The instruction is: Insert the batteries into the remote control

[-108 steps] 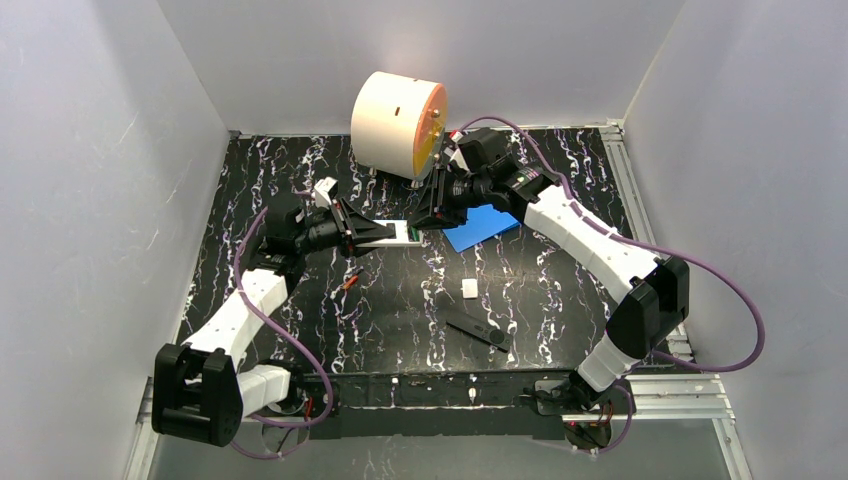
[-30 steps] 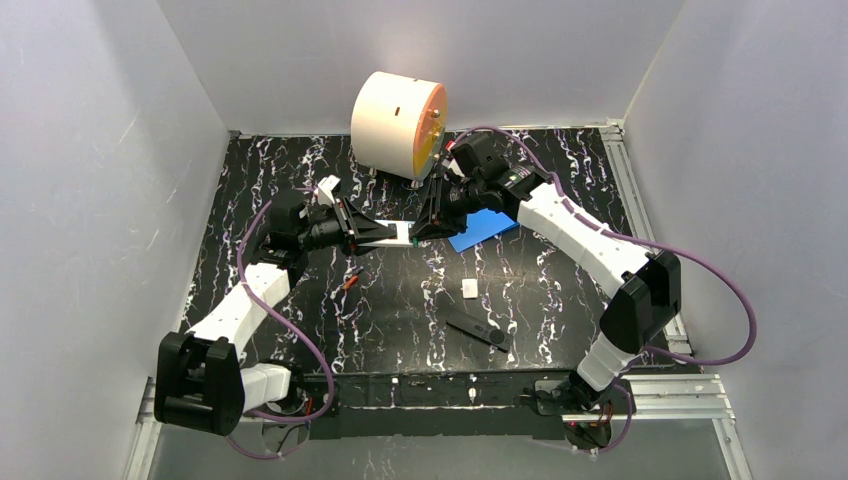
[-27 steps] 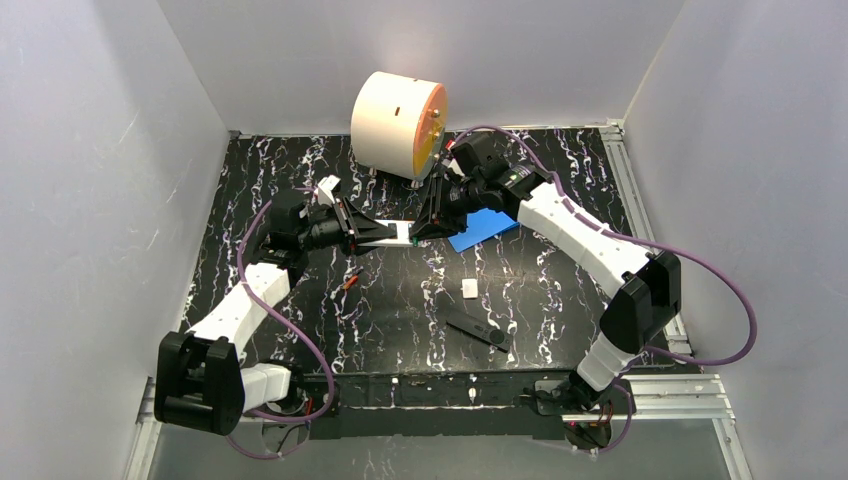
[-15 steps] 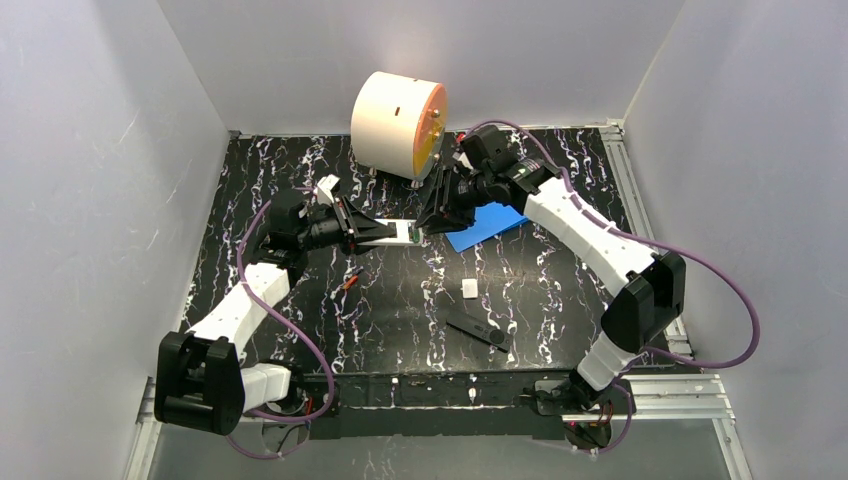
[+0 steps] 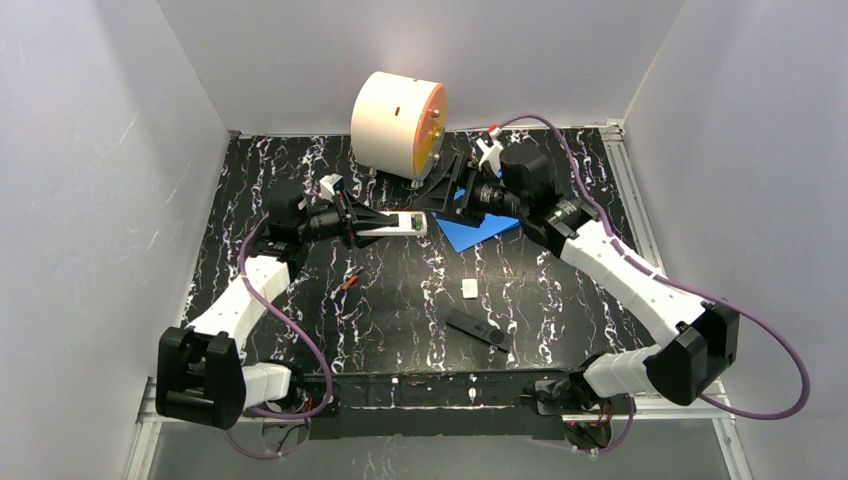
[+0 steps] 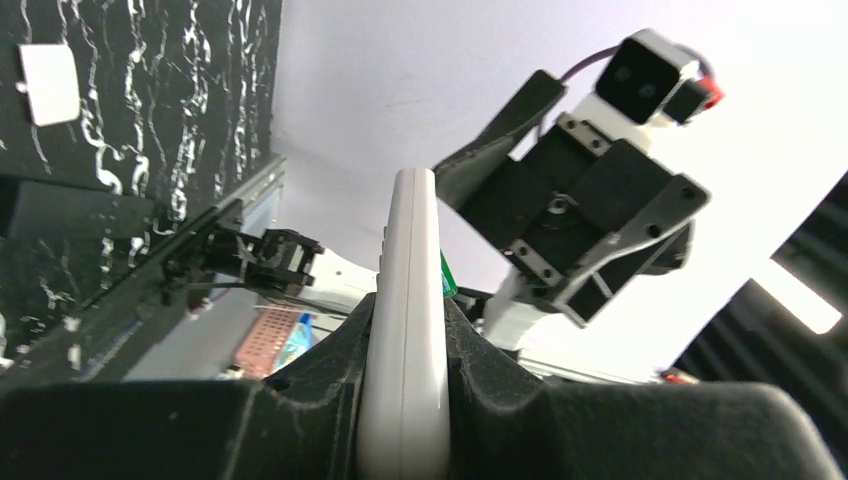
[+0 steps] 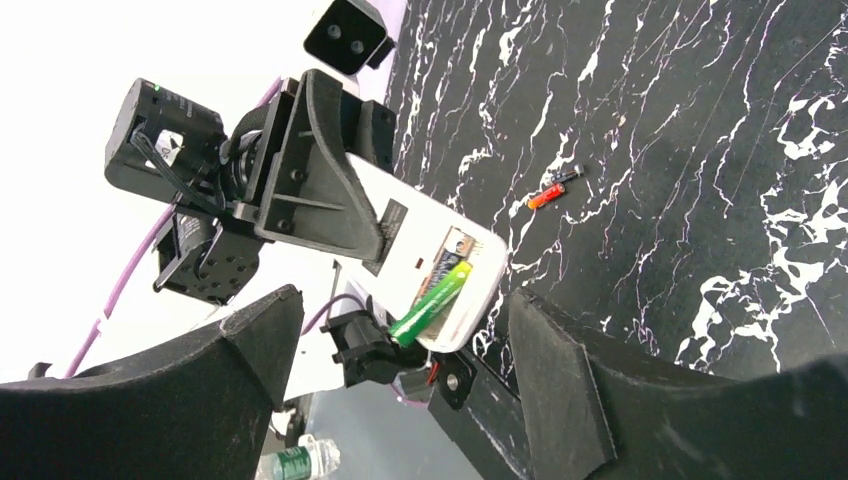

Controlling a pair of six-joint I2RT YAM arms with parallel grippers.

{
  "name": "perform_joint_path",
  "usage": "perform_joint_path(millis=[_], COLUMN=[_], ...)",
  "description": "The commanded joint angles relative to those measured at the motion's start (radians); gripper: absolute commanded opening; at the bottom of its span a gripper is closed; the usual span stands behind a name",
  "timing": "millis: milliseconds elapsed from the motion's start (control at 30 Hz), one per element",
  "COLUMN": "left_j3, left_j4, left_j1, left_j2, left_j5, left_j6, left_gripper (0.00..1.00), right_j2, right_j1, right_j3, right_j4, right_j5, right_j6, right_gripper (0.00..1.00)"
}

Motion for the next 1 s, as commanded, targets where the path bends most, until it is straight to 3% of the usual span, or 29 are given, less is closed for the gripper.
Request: perform_joint_path(millis=[0,400,967], left_j3=[0.021,0.027,0.061], left_j4=[0.035,0.113,0.121], left_j1=[0.003,0.002,0.003], left_j2=[-0.001,0.011,-0.006], left_j5=[0.04,-0.024,-0.048], left_j6=[-0.167,-0.254,-0.305], left_gripper=[0.0,0.0,0.0], right_j2=[-0.064,-0.089,-0.09], right_j1=[0.0,0.0,0.0], right_j3=[-0.152,-0.282,-0.34], right_j4=[0.32,0.578,0.694], right_j5=[0.041,0.022,-0.041], right_j6=[0.093,0.181,0.143], right_gripper=[0.83,0.85,0.81])
